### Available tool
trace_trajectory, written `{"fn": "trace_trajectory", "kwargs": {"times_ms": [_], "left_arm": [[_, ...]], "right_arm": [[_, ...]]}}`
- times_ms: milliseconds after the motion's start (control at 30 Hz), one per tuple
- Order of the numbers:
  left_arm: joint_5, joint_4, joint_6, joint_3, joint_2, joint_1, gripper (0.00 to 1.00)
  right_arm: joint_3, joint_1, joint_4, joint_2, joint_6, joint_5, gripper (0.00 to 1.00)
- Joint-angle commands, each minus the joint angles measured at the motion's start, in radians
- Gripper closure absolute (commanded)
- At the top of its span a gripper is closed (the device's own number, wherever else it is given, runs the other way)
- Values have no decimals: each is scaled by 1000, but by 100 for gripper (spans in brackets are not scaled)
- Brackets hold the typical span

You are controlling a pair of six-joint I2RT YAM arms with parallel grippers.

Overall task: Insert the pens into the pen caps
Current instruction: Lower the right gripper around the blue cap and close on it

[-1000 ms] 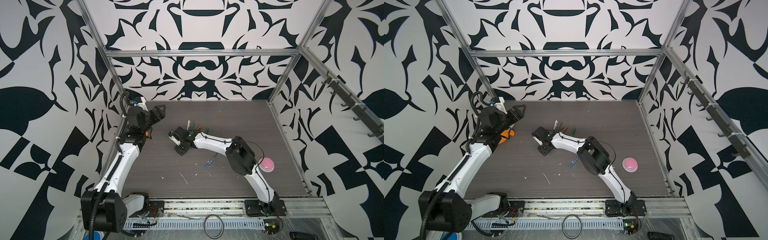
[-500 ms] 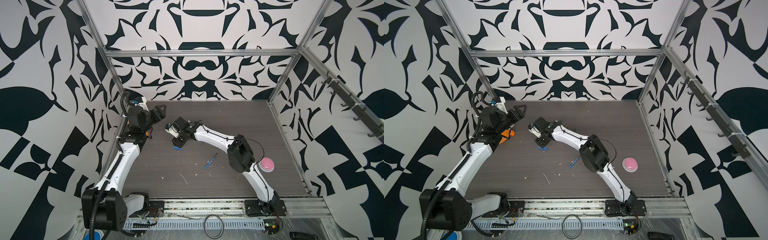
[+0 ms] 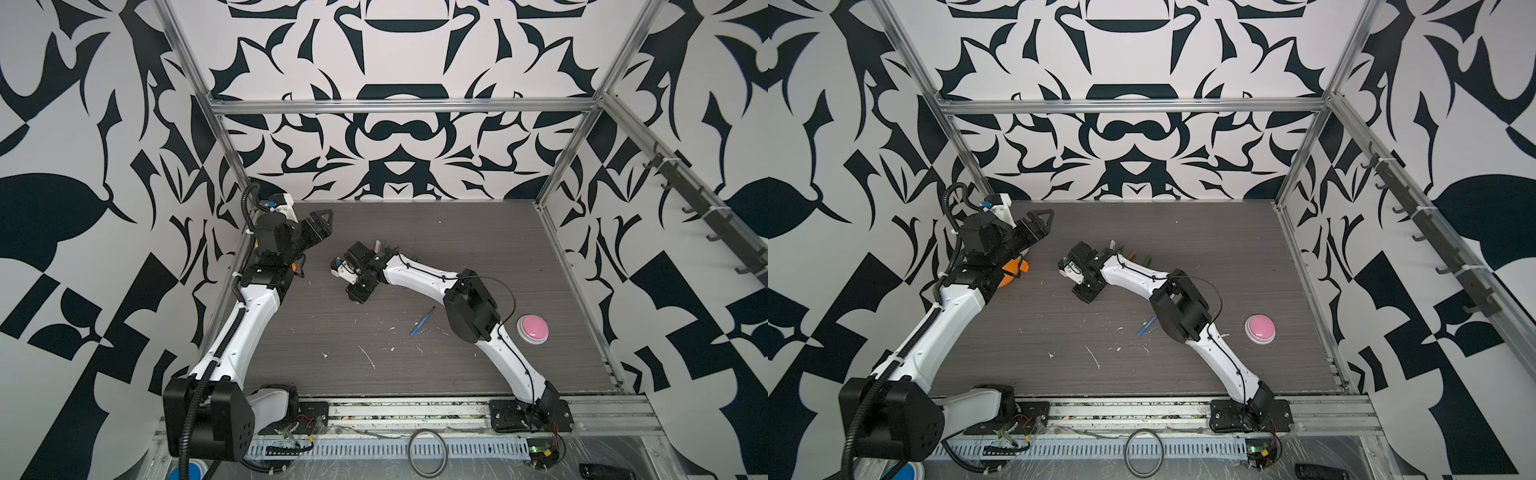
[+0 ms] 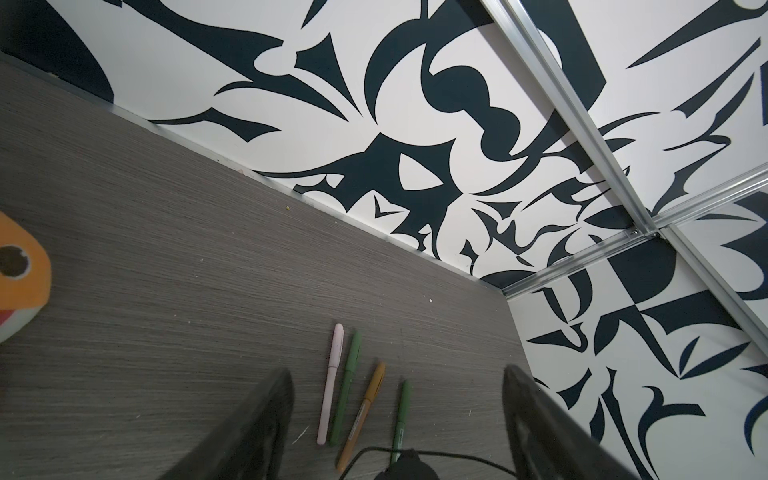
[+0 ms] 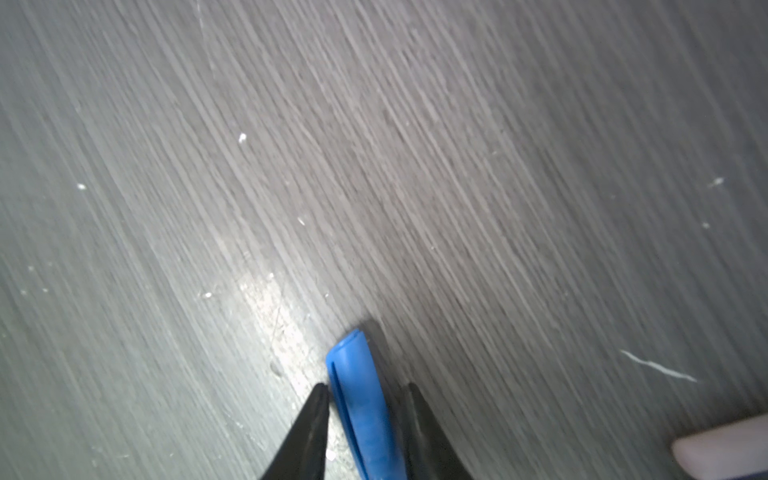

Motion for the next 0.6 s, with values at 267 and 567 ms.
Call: {"fn": "trace_trajectory", "kwargs": {"times_ms": [267, 567], "left_arm": [[12, 30, -6, -7, 1, 6, 19], [17, 34, -6, -10, 0, 5, 18]], "right_arm": [[-203, 1, 154, -189, 140, 69, 75], [-257, 1, 240, -211, 191, 92, 74]]}}
